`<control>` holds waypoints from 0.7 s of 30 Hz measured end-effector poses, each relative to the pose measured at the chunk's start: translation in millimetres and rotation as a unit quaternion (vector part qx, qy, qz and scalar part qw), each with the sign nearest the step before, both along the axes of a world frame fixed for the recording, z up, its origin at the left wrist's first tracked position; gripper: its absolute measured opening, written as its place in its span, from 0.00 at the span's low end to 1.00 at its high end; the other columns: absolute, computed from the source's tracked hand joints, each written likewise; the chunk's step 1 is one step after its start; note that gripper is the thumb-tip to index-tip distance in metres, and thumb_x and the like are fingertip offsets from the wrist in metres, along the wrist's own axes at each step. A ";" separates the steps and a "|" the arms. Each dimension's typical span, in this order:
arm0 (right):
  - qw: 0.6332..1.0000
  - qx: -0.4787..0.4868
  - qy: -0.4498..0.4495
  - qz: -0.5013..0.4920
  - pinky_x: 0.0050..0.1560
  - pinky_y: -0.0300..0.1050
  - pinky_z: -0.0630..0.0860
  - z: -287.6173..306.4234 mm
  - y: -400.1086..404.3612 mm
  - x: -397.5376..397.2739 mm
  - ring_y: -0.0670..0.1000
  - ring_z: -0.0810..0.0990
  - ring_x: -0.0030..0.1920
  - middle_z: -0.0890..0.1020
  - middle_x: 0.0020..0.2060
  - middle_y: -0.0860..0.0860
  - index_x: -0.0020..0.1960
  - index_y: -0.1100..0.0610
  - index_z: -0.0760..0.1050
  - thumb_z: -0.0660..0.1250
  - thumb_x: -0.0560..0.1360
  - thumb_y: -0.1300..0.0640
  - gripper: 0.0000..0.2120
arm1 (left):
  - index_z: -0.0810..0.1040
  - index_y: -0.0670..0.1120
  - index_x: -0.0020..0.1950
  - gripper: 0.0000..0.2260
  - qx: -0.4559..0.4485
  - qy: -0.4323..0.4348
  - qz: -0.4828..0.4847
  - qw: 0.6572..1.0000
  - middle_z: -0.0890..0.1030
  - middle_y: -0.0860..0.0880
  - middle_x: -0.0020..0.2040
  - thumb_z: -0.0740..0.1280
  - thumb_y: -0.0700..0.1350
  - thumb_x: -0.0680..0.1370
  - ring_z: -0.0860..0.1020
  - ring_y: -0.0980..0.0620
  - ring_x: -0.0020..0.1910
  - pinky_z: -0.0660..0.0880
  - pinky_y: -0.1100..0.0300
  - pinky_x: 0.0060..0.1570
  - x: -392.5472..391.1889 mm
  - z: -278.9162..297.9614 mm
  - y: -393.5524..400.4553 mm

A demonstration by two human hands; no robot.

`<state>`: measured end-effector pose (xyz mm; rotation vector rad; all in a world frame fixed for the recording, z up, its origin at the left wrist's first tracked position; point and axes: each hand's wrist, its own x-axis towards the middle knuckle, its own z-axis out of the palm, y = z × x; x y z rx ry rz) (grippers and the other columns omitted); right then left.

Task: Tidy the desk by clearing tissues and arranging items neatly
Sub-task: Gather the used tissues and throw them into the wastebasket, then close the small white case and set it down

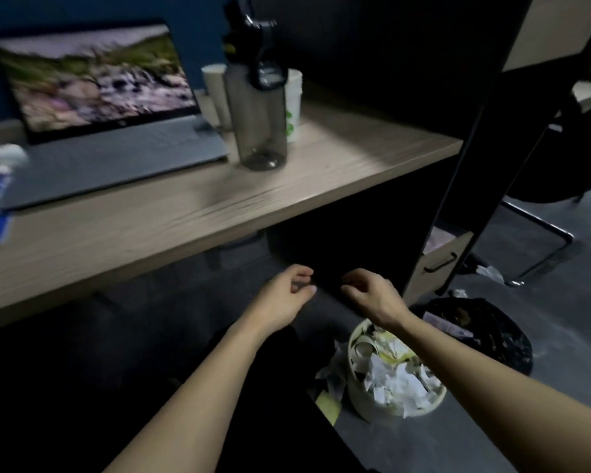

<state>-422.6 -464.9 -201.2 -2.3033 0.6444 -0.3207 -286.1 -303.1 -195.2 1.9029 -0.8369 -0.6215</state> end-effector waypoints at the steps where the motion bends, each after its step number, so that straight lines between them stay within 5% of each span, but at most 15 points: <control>1: 1.000 -0.008 -0.015 0.000 0.55 0.39 0.72 12.0 7.9 5.4 0.48 0.80 0.56 0.83 0.55 0.50 0.59 0.55 0.79 0.68 0.77 0.53 0.12 | 0.75 0.60 0.53 0.11 -0.011 -0.011 0.006 1.000 0.79 0.58 0.52 0.70 0.45 0.77 0.79 0.56 0.54 0.76 0.53 0.60 1.5 13.3 10.2; 10: 0.988 -0.036 -0.150 -0.010 0.43 0.44 0.76 110.1 76.3 35.4 0.44 0.80 0.39 0.82 0.34 0.45 0.41 0.51 0.78 0.70 0.73 0.48 0.07 | 0.77 0.60 0.52 0.09 -0.074 -0.115 0.011 0.991 0.83 0.56 0.52 0.70 0.46 0.77 0.81 0.62 0.49 0.76 0.66 0.52 -2.6 136.2 94.9; 17: 0.979 -0.066 -0.193 0.013 0.40 0.44 0.75 163.5 97.0 56.5 0.43 0.78 0.37 0.80 0.34 0.45 0.39 0.50 0.76 0.69 0.73 0.48 0.08 | 0.79 0.47 0.56 0.07 -0.101 -0.156 0.075 0.980 0.83 0.48 0.52 0.69 0.42 0.78 0.81 0.54 0.49 0.78 0.56 0.54 14.1 188.8 146.0; 21: 0.974 -0.082 -0.206 0.051 0.38 0.38 0.72 183.9 108.4 77.8 0.43 0.77 0.39 0.80 0.36 0.46 0.41 0.50 0.76 0.69 0.75 0.51 0.06 | 0.80 0.48 0.56 0.07 -0.099 -0.188 0.124 0.969 0.83 0.52 0.51 0.69 0.44 0.78 0.81 0.58 0.49 0.77 0.64 0.49 32.7 202.7 172.8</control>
